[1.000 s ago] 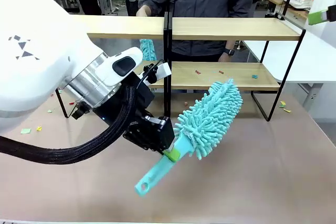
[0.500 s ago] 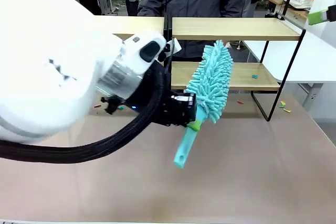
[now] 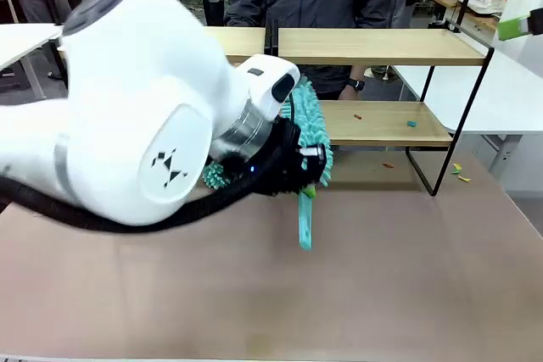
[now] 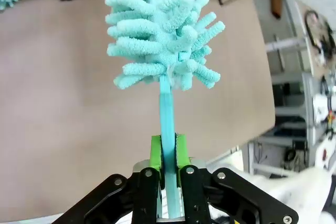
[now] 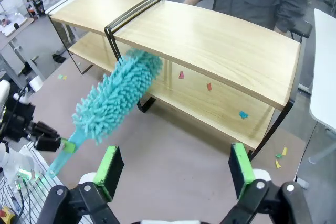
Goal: Clean the shelves.
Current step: Clean another randomly selected level of the Shelf with the Duster.
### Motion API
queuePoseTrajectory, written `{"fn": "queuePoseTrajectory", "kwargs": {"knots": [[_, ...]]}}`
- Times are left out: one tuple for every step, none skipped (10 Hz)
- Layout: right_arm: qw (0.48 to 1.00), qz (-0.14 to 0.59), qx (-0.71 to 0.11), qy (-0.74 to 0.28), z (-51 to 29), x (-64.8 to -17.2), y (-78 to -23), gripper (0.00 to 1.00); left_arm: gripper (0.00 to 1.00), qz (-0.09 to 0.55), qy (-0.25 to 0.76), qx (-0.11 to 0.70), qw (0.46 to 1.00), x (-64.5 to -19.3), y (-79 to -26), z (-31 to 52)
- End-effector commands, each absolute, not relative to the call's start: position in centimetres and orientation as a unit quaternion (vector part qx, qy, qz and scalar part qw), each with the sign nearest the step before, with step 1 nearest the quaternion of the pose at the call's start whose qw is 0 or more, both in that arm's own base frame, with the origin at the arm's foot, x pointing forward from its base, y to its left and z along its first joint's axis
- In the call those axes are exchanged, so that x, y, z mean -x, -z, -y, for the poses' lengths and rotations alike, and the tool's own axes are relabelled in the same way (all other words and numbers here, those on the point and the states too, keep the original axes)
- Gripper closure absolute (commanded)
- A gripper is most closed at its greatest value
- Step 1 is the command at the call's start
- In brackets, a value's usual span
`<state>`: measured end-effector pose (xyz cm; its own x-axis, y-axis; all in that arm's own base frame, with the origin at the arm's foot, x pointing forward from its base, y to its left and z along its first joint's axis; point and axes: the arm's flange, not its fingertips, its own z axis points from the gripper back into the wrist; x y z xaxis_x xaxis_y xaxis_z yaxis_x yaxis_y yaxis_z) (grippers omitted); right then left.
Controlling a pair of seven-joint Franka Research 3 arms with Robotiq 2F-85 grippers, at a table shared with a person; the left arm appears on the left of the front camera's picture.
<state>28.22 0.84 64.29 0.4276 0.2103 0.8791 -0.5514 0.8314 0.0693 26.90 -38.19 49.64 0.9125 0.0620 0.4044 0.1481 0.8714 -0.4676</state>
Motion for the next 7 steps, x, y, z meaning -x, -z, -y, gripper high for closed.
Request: {"fn": "queuePoseTrajectory", "kwargs": {"knots": [[0.826,0.482,-0.177,-0.233,-0.7,-28.2,-64.1,0.0,0.88,0.2,-0.001,0.241,0.95,-30.7,-51.5,41.2],[0.826,0.482,-0.177,-0.233,-0.7,-28.2,-64.1,0.0,0.88,0.198,-0.01,0.225,0.954,-32.8,-51.4,42.0],[0.826,0.482,-0.177,-0.233,-0.7,-28.2,-64.1,0.0,0.88,0.191,-0.003,0.215,0.958,-34.5,-51.2,42.8],[0.826,0.482,-0.177,-0.233,-0.7,-28.2,-64.1,0.0,0.88,0.187,0.0,0.201,0.962,-36.1,-50.9,43.4],[0.826,0.482,-0.177,-0.233,-0.7,-28.2,-64.1,0.0,0.88,0.186,-0.002,0.187,0.965,-37.7,-50.7,44.1],[0.826,0.482,-0.177,-0.233,-0.7,-28.2,-64.1,0.0,0.88,0.185,-0.005,0.173,0.967,-38.9,-50.7,44.7],[0.826,0.482,-0.177,-0.233,-0.7,-28.2,-64.1,0.0,0.88,0.181,-0.003,0.163,0.97,-39.7,-50.5,45.6]]}}
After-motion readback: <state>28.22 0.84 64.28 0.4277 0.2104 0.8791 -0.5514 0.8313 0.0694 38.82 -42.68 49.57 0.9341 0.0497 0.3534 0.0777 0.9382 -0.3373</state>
